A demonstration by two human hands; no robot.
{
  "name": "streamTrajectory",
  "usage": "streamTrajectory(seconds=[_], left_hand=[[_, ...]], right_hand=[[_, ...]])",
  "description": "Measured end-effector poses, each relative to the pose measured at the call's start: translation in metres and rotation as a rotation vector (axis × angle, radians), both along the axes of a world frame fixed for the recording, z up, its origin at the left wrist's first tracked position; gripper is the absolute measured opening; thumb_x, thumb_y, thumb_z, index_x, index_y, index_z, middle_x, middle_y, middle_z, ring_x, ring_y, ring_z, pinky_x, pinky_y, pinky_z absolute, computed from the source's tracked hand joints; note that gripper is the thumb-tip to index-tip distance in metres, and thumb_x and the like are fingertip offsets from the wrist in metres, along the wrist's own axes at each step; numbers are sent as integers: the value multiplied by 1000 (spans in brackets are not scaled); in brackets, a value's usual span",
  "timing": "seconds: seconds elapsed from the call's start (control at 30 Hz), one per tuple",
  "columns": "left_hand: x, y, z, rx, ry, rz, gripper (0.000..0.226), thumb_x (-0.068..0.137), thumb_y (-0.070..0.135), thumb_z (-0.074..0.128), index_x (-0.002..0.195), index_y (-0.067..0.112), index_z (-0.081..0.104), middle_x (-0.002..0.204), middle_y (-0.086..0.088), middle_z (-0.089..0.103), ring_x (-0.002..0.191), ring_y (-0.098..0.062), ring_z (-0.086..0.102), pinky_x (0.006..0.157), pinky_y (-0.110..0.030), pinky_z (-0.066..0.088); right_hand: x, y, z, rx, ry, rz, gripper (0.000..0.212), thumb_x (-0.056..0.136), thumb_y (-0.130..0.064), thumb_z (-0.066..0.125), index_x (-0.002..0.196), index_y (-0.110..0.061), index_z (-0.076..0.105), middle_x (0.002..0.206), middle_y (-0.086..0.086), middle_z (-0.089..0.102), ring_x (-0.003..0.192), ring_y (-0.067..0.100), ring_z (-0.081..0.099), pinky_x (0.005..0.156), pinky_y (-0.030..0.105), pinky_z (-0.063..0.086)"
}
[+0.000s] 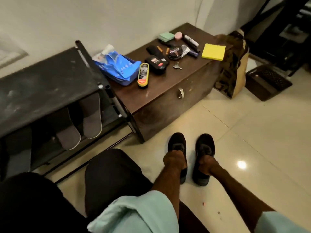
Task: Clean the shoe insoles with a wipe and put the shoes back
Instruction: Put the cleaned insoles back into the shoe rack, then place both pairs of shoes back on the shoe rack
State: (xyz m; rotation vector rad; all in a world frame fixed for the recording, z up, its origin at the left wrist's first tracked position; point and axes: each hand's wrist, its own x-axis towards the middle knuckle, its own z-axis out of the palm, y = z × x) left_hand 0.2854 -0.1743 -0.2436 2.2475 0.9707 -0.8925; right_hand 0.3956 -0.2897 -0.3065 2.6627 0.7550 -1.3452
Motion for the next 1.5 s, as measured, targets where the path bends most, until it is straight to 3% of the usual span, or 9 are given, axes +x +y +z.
streamTrajectory(seconds=[0.2,0.37,0.53,0.67,0.87,1.13,1.3,1.4,1.5], left_hand=[[12,-21,-48,-60,247,-38,62,101,26,57,155,13,30,156,-21,33,141,-43,35,114,-55,34],[4,-33,-89,-141,386,-127,77,103,27,56,162,14,8,165,-21,16,149,-43,21,119,-53,29],[-6,-41,-121,-164,378,-43,68,101,31,55,159,16,22,161,-19,27,146,-39,31,117,-49,34],[-9,-34,-134,-62,242,32,48,102,34,54,144,11,47,148,-14,47,136,-30,47,110,-41,43],[-3,-31,-123,-59,119,79,52,98,37,60,142,11,49,146,-13,49,135,-31,47,109,-38,42],[19,0,-51,-23,6,140,96,65,44,91,143,11,46,142,-12,52,127,-32,56,101,-38,49],[26,35,31,-130,20,52,87,61,36,96,132,6,54,127,-13,63,110,-31,67,84,-39,60],[18,54,97,-277,45,37,76,67,29,95,125,-2,58,113,-20,70,94,-35,73,76,-48,63],[4,67,172,-254,-2,-36,61,70,38,92,110,0,65,95,-19,74,74,-30,75,53,-32,60]], right_hand=[[-16,-38,-62,-83,68,-201,81,96,-43,66,157,-8,25,151,21,45,138,39,47,115,42,40],[-29,-49,-93,-83,167,-263,81,94,-40,70,156,-7,28,155,18,43,139,35,47,108,34,43],[-35,-45,-103,-34,134,-349,65,97,-34,65,151,-8,39,148,21,50,132,38,54,104,36,48],[-39,-39,-100,-1,63,-398,50,99,-31,62,139,-5,49,140,22,55,127,40,57,104,42,50],[-40,-36,-77,30,-51,-414,50,95,-38,69,132,-7,54,133,17,59,122,37,61,98,41,53],[-24,-14,1,87,-153,-318,67,85,-51,75,132,-9,54,128,13,61,117,32,63,94,38,57],[-15,11,82,108,-134,-153,68,80,-44,77,136,-15,52,134,9,59,123,30,61,98,37,55],[-9,21,147,162,-130,-57,51,77,-43,81,116,-16,59,119,9,67,106,30,68,82,36,57],[-10,31,223,208,-172,43,40,71,-46,87,83,-21,58,94,4,68,81,26,69,69,33,57]])
